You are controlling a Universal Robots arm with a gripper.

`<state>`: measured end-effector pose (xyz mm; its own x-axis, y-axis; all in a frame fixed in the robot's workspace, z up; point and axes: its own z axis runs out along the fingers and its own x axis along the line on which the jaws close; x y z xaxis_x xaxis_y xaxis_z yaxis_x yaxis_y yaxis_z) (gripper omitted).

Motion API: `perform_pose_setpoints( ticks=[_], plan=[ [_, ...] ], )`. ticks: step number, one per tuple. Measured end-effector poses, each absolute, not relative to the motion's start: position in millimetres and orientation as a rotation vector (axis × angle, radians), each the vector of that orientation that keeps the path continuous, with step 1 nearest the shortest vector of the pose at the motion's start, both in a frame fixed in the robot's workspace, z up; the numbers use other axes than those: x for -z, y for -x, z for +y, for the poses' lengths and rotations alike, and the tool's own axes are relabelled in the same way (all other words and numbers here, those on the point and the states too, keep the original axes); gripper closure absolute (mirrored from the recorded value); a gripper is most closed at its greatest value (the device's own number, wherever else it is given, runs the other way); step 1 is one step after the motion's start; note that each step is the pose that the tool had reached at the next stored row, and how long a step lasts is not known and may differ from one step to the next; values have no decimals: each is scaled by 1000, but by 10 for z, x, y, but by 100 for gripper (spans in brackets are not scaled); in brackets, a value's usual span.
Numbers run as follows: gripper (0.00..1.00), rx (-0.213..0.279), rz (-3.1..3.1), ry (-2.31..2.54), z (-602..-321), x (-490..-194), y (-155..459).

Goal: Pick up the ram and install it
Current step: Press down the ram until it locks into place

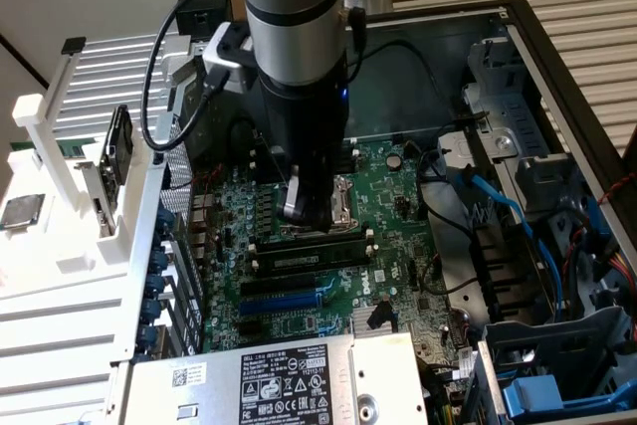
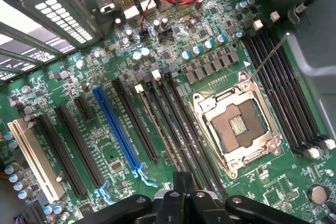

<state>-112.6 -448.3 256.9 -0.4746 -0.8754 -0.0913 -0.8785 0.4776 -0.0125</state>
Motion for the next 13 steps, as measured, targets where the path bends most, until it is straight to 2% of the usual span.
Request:
perform_pose_setpoints(
  ticks=[13],
  plan=[
    [90,-40,2817,1184,-4483,-2569,1127]
  ],
)
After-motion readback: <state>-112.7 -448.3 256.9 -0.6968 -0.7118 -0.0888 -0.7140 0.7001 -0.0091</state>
